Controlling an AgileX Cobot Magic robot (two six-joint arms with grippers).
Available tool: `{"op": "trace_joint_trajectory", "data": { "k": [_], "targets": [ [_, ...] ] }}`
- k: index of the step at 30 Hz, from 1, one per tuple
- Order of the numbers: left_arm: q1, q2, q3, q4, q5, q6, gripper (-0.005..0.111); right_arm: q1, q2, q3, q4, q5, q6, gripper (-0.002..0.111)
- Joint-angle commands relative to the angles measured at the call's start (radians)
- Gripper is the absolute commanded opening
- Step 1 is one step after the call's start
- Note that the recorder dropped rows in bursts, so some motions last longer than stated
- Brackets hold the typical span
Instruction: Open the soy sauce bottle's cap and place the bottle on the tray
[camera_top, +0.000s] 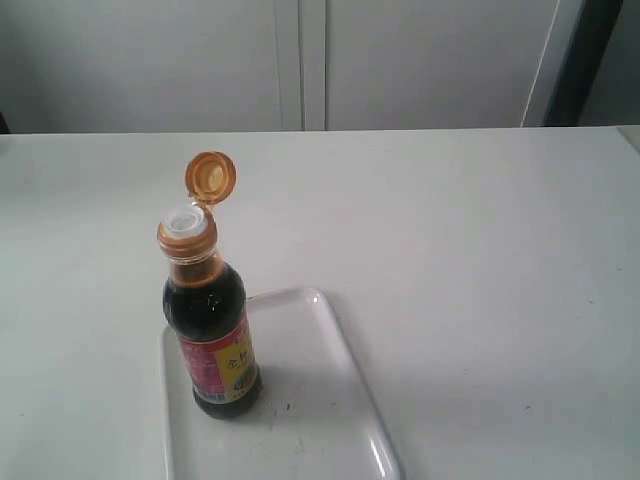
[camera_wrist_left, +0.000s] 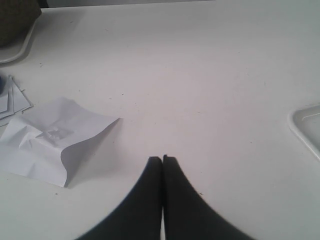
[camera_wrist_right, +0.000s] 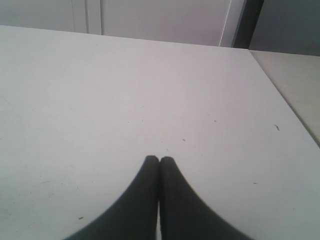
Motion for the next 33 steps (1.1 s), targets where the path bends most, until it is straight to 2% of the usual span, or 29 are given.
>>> {"op": "trace_joint_trajectory", "data": {
  "k": [1,33],
  "targets": [
    [0.0,-0.005,0.004,-0.012,-0.002,0.001,0.0,0.0,-0.005,0.006,-0.01,-0.016,0.011,0.0],
    [0.0,-0.005,0.004,-0.012,-0.002,0.001,0.0,0.009,-0.005,0.006,-0.008,-0.003,0.011,0.0]
  ]
}}
